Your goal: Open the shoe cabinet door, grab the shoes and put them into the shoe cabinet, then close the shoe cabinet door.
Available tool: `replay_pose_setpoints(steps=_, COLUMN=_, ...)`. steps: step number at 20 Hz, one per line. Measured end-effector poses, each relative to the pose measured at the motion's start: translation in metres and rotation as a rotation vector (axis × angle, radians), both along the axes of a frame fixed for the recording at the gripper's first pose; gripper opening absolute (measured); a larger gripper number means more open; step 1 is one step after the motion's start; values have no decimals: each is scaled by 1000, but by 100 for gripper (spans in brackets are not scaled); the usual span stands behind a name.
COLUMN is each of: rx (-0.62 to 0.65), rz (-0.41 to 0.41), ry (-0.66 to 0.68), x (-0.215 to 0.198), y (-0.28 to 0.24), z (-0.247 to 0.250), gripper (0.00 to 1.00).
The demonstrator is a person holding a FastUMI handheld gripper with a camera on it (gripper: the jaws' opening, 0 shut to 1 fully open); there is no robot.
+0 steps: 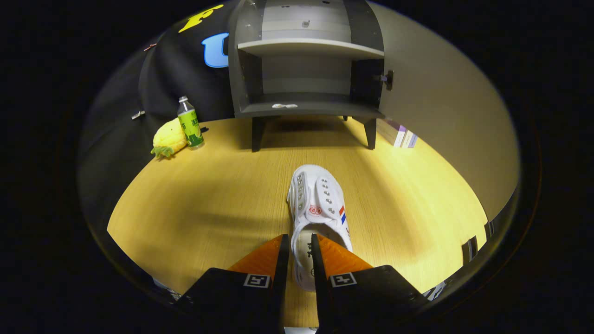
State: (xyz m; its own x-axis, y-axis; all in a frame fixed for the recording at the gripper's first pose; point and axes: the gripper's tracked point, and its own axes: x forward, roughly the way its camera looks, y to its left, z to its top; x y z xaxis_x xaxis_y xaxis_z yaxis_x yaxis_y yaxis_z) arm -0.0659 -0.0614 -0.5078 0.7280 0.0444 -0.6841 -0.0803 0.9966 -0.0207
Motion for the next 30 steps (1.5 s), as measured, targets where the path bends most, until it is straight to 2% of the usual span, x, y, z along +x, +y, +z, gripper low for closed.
replay_pose_setpoints(steps=6, rx=3, rz=-3, ry=30, x=24, y=5, z=-23, gripper=32)
replay_pose_setpoints(steps=9, rx=15, rz=-17, ry=1, x=42, y=4, z=-26, gripper=32)
replay_pose_setpoints(steps=12, rx=11, rz=-17, ry=-19, x=53, y=3, z=-28, gripper=27)
replay_pose_setpoints(steps=16, rx=7, rz=-22, ry=-51, x=63, y=2, z=-30, gripper=27)
replay_pose_setpoints(steps=19, rx=1, rz=-24, ry=-72, x=66, y=1, z=-31, gripper=27)
replay_pose_setpoints(steps=23, rx=63, rz=-50, ry=-109, x=68, y=0, z=-31, gripper=27)
replay_pose_setpoints(steps=28, rx=54, rz=-19, ry=-104, x=68, y=6, z=-31, gripper=27)
replay_pose_setpoints(steps=29, rx=44, rz=-17, ry=-98, x=66, y=5, z=-33, gripper=7)
replay_pose_setpoints(steps=30, rx=34, rz=-9, ry=-97, x=67, y=6, z=-34, gripper=7)
